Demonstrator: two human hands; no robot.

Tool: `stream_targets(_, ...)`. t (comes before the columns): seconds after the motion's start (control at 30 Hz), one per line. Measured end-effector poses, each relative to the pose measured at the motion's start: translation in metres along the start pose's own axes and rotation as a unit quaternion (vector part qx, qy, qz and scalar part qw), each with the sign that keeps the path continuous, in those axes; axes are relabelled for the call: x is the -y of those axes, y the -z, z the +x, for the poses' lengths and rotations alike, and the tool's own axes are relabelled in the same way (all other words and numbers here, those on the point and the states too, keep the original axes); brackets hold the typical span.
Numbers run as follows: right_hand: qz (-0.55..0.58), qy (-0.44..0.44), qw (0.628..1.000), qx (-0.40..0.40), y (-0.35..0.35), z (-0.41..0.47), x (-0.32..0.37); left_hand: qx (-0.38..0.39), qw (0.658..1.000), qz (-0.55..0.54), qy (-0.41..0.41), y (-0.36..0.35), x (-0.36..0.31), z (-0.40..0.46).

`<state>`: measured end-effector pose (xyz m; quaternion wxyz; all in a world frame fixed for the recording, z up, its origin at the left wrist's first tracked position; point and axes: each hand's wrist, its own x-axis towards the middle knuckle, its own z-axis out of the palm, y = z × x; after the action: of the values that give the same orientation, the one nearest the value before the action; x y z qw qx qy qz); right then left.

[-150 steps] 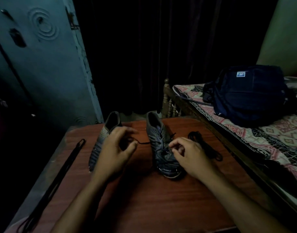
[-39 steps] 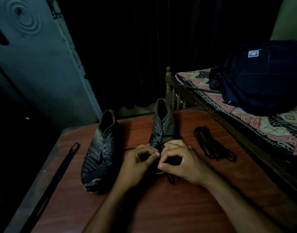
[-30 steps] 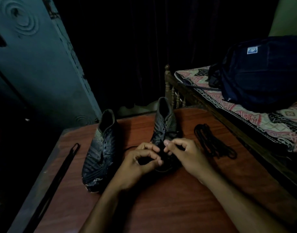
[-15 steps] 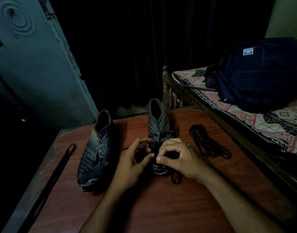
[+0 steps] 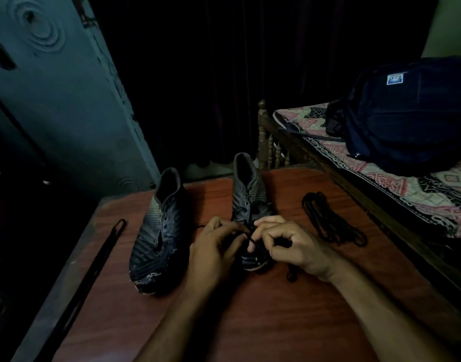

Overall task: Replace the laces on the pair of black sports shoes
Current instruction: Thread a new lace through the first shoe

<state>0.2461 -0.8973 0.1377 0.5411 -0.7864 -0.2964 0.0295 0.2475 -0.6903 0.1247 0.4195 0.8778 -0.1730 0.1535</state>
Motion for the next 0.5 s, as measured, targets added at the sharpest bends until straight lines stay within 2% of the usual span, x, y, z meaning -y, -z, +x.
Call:
stream_targets(0.07, 0.032, -0.03, 0.998, -0.045, -0.005, 0.0, 0.0, -0.004, 0.997, -0.077, 0.012, 0.003, 0.0, 0.001)
stream_targets(0.13, 0.048, -0.078, 0.987, -0.131, -0.011, 0.001, 0.0, 0.014, 0.987, -0.161, 0.027, 0.007, 0.0, 0.003)
stream_targets(0.2, 0.035, -0.12, 0.974, -0.191, -0.014, 0.001, 0.0, 0.052, 0.964, -0.255, 0.052, 0.013, 0.0, 0.004)
stream_targets(0.27, 0.035, -0.141, 0.968, -0.207, -0.014, 0.003, 0.001, 0.099, 0.936, -0.33, 0.072, 0.018, 0.001, 0.004)
stream_targets(0.37, 0.021, -0.129, 0.97, -0.203, -0.016, 0.005, 0.0, 0.168, 0.92, -0.351, 0.054, 0.021, 0.004, 0.003)
stream_targets(0.5, -0.098, -0.102, 0.969, -0.202, -0.021, 0.005, -0.007, 0.222, 0.915, -0.336, 0.022, 0.021, 0.008, 0.003)
